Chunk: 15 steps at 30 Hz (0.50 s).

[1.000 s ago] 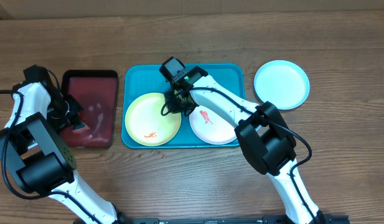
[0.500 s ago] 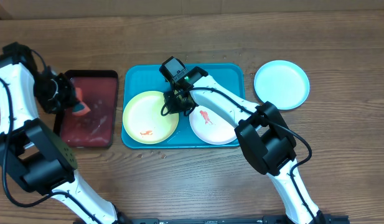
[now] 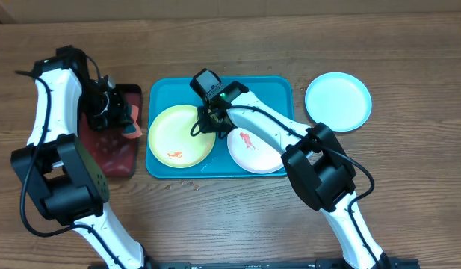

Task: Clean dirty plates on tray and stack at the side
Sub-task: 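Lift the sponge with the left gripper and carry it to the yellow plate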

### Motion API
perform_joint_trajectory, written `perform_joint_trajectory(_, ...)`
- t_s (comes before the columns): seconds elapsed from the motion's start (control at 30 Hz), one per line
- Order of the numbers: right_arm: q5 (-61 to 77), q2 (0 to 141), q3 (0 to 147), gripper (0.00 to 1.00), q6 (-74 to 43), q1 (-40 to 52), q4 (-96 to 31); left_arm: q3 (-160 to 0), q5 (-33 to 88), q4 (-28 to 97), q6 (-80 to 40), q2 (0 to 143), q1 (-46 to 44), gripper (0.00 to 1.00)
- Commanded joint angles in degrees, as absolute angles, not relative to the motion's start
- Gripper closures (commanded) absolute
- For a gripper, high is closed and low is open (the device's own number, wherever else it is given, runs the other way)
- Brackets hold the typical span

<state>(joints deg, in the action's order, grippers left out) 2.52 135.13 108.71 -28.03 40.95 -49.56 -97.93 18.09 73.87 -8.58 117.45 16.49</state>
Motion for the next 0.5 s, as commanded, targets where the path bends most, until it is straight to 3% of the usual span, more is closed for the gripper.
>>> perform_joint_trajectory(0.0, -0.8, 136.7, 107.8, 0.44, -18.1, 40.6, -50.6, -98.0, 19.0, 73.8, -7.5, 117.3, 15.9, 0.96)
perform_joint_trajectory(0.1, -1.5, 136.7, 109.3, 0.38, -10.7, 40.6, -50.4, -98.0, 19.0, 73.8, -7.5, 117.3, 15.9, 0.96)
perform_joint_trajectory(0.47, 4.4, 136.7, 111.4, 0.37, 18.6, 40.6, -43.6, -98.0, 19.0, 74.5, -7.5, 117.3, 15.9, 0.96)
